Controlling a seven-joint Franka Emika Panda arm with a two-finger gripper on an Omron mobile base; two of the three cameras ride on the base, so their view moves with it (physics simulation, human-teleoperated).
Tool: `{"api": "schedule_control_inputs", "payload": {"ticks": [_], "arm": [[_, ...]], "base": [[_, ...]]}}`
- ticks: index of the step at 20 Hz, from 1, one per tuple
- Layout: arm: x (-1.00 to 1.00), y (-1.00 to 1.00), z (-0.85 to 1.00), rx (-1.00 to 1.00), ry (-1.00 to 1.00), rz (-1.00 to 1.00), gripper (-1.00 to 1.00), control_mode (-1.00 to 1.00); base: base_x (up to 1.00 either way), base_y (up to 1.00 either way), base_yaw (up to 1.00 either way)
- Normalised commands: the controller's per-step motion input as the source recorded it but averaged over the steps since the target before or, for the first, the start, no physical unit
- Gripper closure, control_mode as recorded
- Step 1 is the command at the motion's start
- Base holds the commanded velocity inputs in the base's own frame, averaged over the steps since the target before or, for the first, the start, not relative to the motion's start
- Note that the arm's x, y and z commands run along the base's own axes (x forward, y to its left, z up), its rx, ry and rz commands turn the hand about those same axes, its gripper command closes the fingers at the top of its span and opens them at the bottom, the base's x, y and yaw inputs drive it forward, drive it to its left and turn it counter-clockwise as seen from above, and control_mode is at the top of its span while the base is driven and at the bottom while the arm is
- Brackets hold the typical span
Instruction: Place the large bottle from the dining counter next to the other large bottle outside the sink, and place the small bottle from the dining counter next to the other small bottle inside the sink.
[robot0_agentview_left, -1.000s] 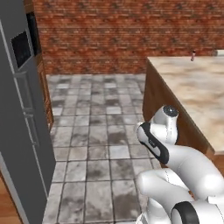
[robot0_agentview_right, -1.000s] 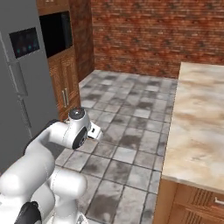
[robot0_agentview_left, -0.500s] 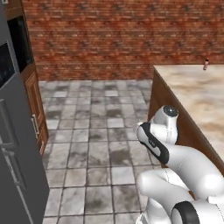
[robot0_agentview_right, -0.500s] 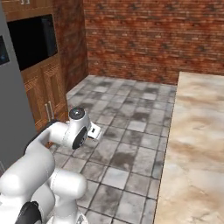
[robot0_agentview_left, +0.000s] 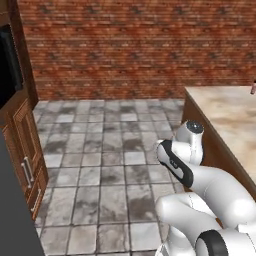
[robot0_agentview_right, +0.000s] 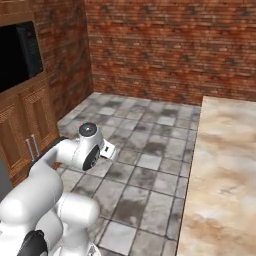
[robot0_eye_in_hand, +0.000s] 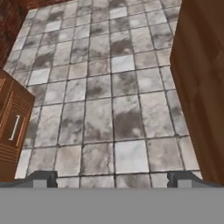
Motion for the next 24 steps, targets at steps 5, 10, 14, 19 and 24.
{"api": "schedule_control_inputs", "payload": {"ticks": [5, 10, 14, 19, 24], "arm": [[0.00, 0.00, 0.00, 0.00, 0.00, 0.00, -1.00, 1.00], [0.00, 0.00, 0.00, 0.00, 0.00, 0.00, -1.00, 1.00], [0.00, 0.00, 0.00, 0.00, 0.00, 0.00, -1.00, 1.00], [0.00, 0.00, 0.00, 0.00, 0.00, 0.00, -1.00, 1.00], [0.00, 0.00, 0.00, 0.00, 0.00, 0.00, -1.00, 1.00]], "base": [[1.00, 0.00, 0.00], [1.00, 0.00, 0.00], [1.00, 0.00, 0.00], [1.00, 0.00, 0.00], [1.00, 0.00, -0.02]]}}
